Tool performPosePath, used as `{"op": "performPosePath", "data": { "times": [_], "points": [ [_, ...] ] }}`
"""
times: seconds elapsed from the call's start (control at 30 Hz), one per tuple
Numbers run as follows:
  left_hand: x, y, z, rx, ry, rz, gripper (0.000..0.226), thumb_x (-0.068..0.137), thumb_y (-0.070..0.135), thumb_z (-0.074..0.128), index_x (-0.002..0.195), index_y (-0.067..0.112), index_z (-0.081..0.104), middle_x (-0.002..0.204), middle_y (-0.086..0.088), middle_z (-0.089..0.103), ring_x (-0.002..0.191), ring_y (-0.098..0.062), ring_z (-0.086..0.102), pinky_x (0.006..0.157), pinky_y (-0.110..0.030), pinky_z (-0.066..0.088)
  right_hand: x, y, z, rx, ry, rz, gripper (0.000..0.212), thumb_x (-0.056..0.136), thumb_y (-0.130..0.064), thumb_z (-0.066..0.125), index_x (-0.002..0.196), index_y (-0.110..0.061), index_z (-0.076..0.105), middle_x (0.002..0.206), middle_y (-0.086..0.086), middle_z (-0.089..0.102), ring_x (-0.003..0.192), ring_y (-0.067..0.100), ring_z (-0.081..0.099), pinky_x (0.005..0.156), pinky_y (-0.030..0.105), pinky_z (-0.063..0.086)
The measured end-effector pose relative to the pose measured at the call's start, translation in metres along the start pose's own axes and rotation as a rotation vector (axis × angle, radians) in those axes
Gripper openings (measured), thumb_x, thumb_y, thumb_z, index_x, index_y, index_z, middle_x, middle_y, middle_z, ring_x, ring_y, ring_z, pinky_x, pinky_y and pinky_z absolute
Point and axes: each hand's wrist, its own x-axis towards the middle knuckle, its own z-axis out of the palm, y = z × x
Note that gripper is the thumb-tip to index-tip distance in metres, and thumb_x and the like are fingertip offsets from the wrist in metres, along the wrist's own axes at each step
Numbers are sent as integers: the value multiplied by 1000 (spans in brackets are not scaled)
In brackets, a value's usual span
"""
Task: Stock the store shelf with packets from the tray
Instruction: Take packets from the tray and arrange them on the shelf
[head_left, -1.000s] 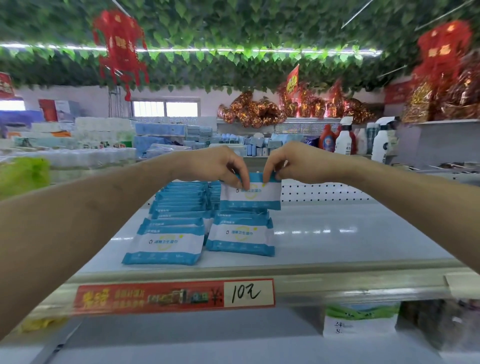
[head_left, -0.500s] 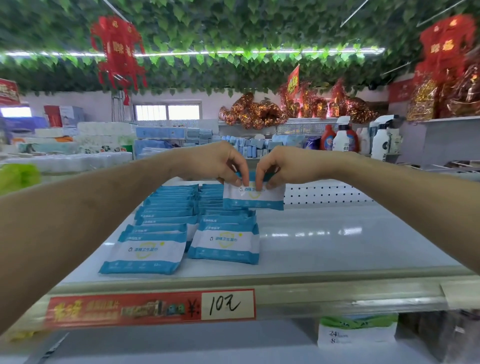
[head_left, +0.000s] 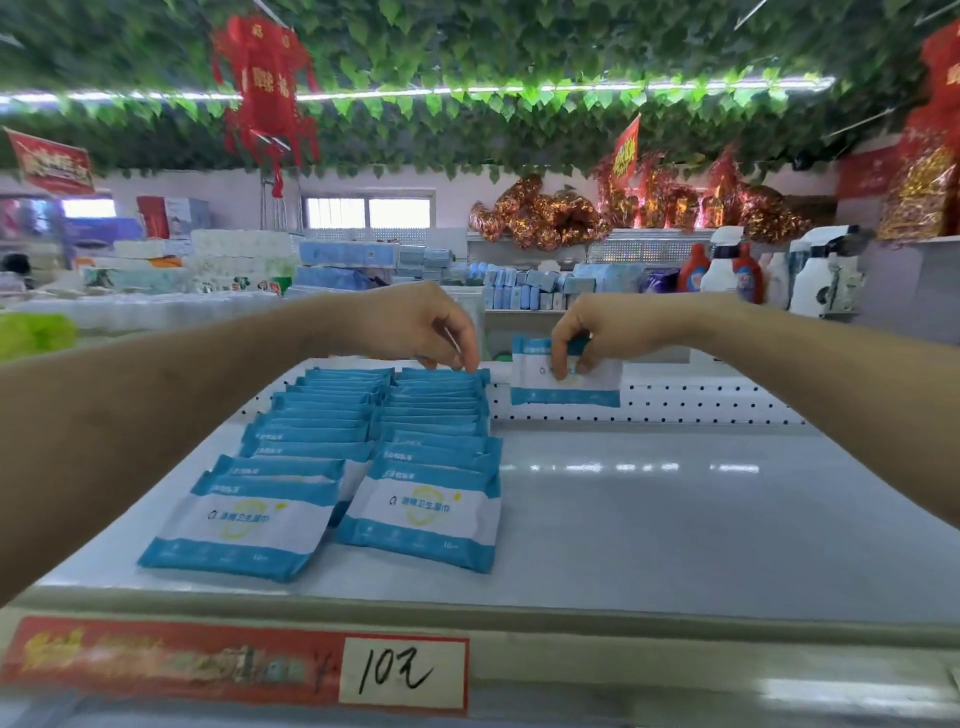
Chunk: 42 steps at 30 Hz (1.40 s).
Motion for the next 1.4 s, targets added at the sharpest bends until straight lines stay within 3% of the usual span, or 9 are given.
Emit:
{"op": "performPosePath", "data": {
  "times": [0.2, 0.3, 0.6, 0.77, 0.93, 1.03, 1.13, 1.23, 1.4],
  "points": [
    [-41, -34, -4, 28, 27, -157, 26, 98, 5, 66, 100, 25, 82, 98, 12, 78, 94, -6, 72, 79, -17, 59, 41, 27, 43, 60, 46, 38, 37, 91, -1, 69, 85, -37, 78, 110, -24, 65, 94, -1, 58, 74, 19, 39],
    [-62, -46, -6, 20, 4, -230, 34, 97, 5, 65, 93, 34, 83, 95, 13, 78, 92, -4, 72, 77, -19, 58, 57, 31, 65, 53, 68, 35, 36, 92, -1, 67, 85, -35, 77, 109, -21, 62, 94, -1, 56, 73, 15, 37],
    [-104, -56, -15, 38, 63, -367, 35, 96, 0, 63, 92, 29, 84, 92, 7, 79, 93, -12, 73, 87, -29, 61, 62, 27, 75, -80, 90, 61, 38, 93, -12, 65, 84, -47, 73, 111, -22, 61, 101, 13, 58, 94, 37, 43],
    [-109, -52, -15, 36, 69, -386, 32, 98, -2, 61, 95, 21, 83, 93, 6, 79, 94, -11, 74, 86, -28, 60, 57, 22, 75, -225, 191, 26, 30, 96, -20, 68, 81, -47, 73, 114, -15, 58, 107, 15, 53, 93, 42, 33],
    [-120, -48, -19, 56, 76, -424, 32, 99, -1, 60, 94, 22, 82, 91, 8, 78, 91, -9, 73, 78, -19, 56, 50, 17, 65, -232, 195, 27, 36, 93, -16, 71, 81, -50, 67, 130, -9, 52, 119, 17, 51, 102, 49, 37],
    [-138, -49, -22, 67, 53, -464, 31, 100, 1, 59, 95, 23, 82, 90, 9, 78, 90, -9, 72, 80, -20, 56, 49, 8, 59, -264, 193, 35, 36, 93, -16, 72, 88, -51, 66, 128, -11, 51, 111, 12, 49, 96, 44, 40],
    [-169, -54, -30, 82, 65, -520, 30, 100, 4, 59, 97, 24, 81, 93, 12, 78, 91, -5, 72, 80, -22, 56, 54, -18, 47, -265, 224, -15, 42, 91, -9, 69, 91, -51, 65, 121, -12, 54, 105, 10, 53, 91, 39, 46],
    [-215, -63, -43, 101, 85, -577, 32, 100, 3, 59, 97, 25, 81, 94, 12, 78, 91, -5, 73, 79, -23, 58, 66, -64, 32, -268, 271, -103, 41, 94, -8, 62, 91, -48, 67, 117, -10, 59, 103, 13, 58, 90, 44, 54],
    [-313, -74, -67, 159, 151, -671, 37, 101, 2, 58, 96, 30, 81, 93, 11, 78, 92, -7, 74, 80, -27, 60, 98, -168, 18, -228, 302, -315, 28, 97, -18, 62, 98, -46, 69, 114, -15, 64, 99, 13, 61, 87, 43, 55]
  ]
}}
